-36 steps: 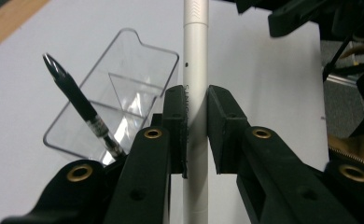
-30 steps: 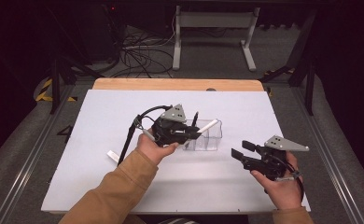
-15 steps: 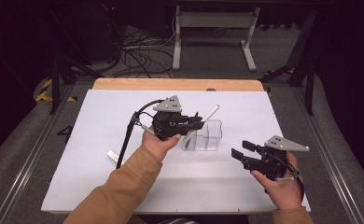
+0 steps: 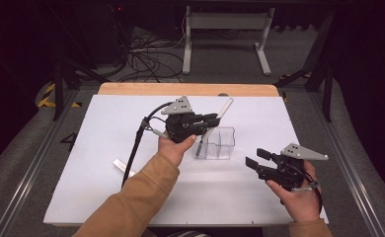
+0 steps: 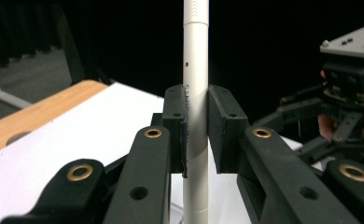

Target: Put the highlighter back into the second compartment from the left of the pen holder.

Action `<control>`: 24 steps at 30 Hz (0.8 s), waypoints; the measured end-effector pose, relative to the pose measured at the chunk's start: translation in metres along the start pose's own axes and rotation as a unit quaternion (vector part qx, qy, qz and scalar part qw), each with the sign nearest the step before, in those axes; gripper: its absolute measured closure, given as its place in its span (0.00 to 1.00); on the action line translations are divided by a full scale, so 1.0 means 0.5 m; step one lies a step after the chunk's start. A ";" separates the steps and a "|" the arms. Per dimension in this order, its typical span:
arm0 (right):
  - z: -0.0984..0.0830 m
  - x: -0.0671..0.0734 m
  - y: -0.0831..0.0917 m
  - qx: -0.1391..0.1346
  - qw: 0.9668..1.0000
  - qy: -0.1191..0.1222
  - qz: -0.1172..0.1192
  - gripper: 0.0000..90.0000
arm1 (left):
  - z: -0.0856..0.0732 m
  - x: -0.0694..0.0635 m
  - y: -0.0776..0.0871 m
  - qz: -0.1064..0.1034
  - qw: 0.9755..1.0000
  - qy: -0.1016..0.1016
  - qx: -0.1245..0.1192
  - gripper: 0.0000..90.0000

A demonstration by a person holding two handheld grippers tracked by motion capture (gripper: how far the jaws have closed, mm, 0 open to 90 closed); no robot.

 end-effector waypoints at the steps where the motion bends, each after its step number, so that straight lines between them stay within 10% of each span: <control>1: 0.000 0.000 0.000 0.000 1.000 0.000 0.000 0.46 | 0.000 0.002 -0.003 -0.002 1.000 0.003 -0.006 0.87; 24: -0.002 -0.002 -0.002 0.002 1.000 0.000 0.001 0.46 | -0.018 0.035 -0.065 0.007 0.999 0.025 -0.048 0.87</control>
Point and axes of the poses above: each handheld gripper's, and its own axes: y roughly backward along the jaws, z roughly out of its top, x roughly to its left, the point moved 4 cm from there along -y, roughly forward along the jaws, and after that the axes turned 6 degrees about x, right-handed, at the moved point
